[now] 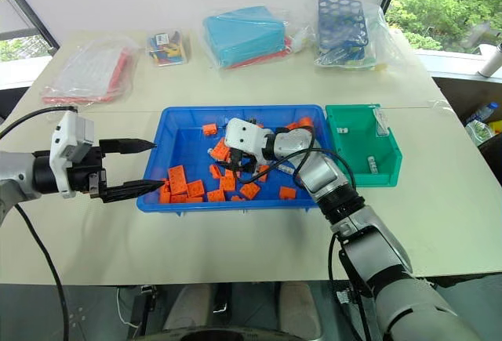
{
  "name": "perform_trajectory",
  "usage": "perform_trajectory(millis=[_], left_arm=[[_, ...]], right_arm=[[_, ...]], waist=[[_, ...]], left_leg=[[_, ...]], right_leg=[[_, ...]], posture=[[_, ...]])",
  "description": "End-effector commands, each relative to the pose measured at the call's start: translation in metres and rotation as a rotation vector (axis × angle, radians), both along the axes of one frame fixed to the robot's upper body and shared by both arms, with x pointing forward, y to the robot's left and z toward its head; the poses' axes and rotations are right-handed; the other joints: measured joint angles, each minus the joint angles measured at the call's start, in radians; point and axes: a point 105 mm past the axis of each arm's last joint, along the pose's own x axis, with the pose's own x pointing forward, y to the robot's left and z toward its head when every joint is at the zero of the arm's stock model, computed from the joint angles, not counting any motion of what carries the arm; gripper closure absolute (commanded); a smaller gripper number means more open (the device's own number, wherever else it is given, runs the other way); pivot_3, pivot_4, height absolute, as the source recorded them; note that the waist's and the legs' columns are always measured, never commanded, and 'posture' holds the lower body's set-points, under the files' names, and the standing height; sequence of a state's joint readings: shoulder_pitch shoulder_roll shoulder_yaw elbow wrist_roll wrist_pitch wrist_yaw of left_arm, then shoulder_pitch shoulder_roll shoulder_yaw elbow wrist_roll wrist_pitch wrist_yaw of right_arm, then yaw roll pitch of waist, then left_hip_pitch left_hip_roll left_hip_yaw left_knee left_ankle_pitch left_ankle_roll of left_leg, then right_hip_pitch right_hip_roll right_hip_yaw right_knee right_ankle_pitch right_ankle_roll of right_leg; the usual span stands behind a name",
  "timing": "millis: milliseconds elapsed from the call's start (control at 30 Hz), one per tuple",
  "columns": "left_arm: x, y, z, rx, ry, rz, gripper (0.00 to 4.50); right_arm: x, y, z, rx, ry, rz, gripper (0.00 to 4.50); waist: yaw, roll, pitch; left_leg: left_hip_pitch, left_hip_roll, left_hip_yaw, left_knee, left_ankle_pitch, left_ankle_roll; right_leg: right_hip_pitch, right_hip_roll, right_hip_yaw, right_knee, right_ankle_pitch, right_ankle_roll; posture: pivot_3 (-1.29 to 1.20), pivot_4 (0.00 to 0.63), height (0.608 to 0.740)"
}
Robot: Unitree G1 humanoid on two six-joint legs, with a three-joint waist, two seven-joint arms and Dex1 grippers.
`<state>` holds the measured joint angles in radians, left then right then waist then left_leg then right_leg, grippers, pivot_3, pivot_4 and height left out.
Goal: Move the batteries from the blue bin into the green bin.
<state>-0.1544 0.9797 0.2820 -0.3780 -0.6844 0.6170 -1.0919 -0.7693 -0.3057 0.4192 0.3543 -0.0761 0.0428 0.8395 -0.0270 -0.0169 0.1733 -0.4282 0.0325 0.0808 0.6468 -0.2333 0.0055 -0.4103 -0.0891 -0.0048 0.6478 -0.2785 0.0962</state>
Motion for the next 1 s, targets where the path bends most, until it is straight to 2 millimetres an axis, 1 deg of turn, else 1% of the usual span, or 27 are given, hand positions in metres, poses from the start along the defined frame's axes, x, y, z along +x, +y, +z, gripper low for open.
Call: perform_trajectory(millis=[33, 233, 333, 367, 400, 433, 500, 600, 633, 867, 1000], left_arm=[[0.001, 0.001, 0.014, 0.005, -0.074, 0.009, 0.0], [0.004, 0.002, 0.015, 0.005, -0.084, 0.022, 0.0], [0.005, 0.002, 0.013, 0.007, -0.086, 0.029, 0.0], [0.005, 0.002, 0.013, 0.007, -0.087, 0.031, 0.0], [0.005, 0.002, 0.012, 0.007, -0.088, 0.033, 0.0], [0.005, 0.002, 0.012, 0.006, -0.089, 0.034, 0.0], [0.006, 0.002, 0.013, 0.002, -0.094, 0.037, 0.0], [0.007, 0.002, 0.013, -0.001, -0.099, 0.042, 0.0], [0.007, 0.002, 0.013, -0.002, -0.101, 0.045, 0.0], [0.009, 0.0, 0.012, -0.01, -0.108, 0.049, 0.0], [0.01, -0.002, 0.012, -0.016, -0.11, 0.048, 0.0]], right_arm=[[0.006, 0.004, 0.009, 0.015, -0.045, 0.0, 0.05], [0.016, 0.004, 0.003, 0.021, -0.025, -0.041, 0.05], [0.019, 0.004, 0.003, 0.047, 0.005, -0.053, 0.05], [0.019, 0.004, 0.003, 0.053, 0.012, -0.055, 0.56], [0.02, 0.003, 0.003, 0.056, 0.014, -0.057, 0.83], [0.021, 0.003, 0.004, 0.06, 0.017, -0.06, 1.27], [0.021, 0.003, 0.004, 0.064, 0.022, -0.062, 2.37], [0.023, 0.003, 0.006, 0.067, 0.019, -0.074, 3.84], [0.023, 0.003, 0.006, 0.068, 0.016, -0.079, 4.39], [0.03, 0.004, 0.01, 0.064, -0.017, -0.118, 4.39], [0.03, 0.012, 0.022, 0.126, 0.02, -0.118, 4.39]], waist=[[0.0, 0.0, 0.0], [-0.014, 0.0, 0.0], [-0.017, 0.0, 0.0], [-0.018, 0.0, 0.0], [-0.018, 0.0, 0.0], [-0.017, 0.0, 0.0], [-0.017, 0.0, 0.0], [-0.018, 0.0, 0.0], [-0.018, 0.0, 0.0], [-0.018, 0.0, 0.0], [-0.018, 0.0, 0.0]], left_leg=[[0.0, 0.0, 0.0, 0.0, 0.0, 0.0], [0.0, 0.0, 0.0, 0.0, 0.0, 0.0], [0.0, 0.0, 0.0, -0.001, 0.0, 0.0], [0.001, 0.0, 0.0, -0.001, 0.0, 0.0], [0.001, 0.0, 0.0, -0.001, 0.0, 0.0], [0.001, 0.0, 0.0, -0.001, 0.0, 0.0], [0.001, 0.0, 0.0, -0.001, 0.0, 0.0], [0.001, 0.0, 0.0, -0.001, 0.0, 0.0], [0.001, 0.0, 0.0, -0.001, 0.0, 0.0], [0.001, 0.0, 0.0, -0.001, 0.0, 0.0], [0.001, 0.0, 0.0, -0.001, 0.0, 0.0]], right_leg=[[0.0, 0.0, 0.0, 0.0, 0.0, 0.0], [0.0, 0.002, 0.0, 0.0, 0.001, 0.001], [0.0, 0.002, 0.0, 0.001, 0.001, 0.002], [0.0, 0.002, 0.0, 0.001, 0.002, 0.003], [0.0, 0.002, 0.0, 0.001, 0.002, 0.003], [0.0, 0.002, 0.0, 0.001, 0.002, 0.003], [0.0, 0.002, 0.0, 0.001, 0.002, 0.003], [0.0, 0.002, 0.0, 0.001, 0.002, 0.003], [0.0, 0.002, 0.0, 0.001, 0.002, 0.004], [0.0, 0.002, 0.0, 0.001, 0.002, 0.004], [0.0, 0.001, 0.0, 0.001, 0.002, 0.003]], posture=[[0.0, 0.15, 0.737], [0.0, 0.15, 0.737], [0.0, 0.15, 0.737], [0.0, 0.15, 0.737], [0.0, 0.15, 0.737], [0.0, 0.15, 0.737], [0.0, 0.15, 0.737], [0.0, 0.15, 0.737], [0.0, 0.15, 0.737], [0.0, 0.15, 0.737], [0.0, 0.15, 0.737]])
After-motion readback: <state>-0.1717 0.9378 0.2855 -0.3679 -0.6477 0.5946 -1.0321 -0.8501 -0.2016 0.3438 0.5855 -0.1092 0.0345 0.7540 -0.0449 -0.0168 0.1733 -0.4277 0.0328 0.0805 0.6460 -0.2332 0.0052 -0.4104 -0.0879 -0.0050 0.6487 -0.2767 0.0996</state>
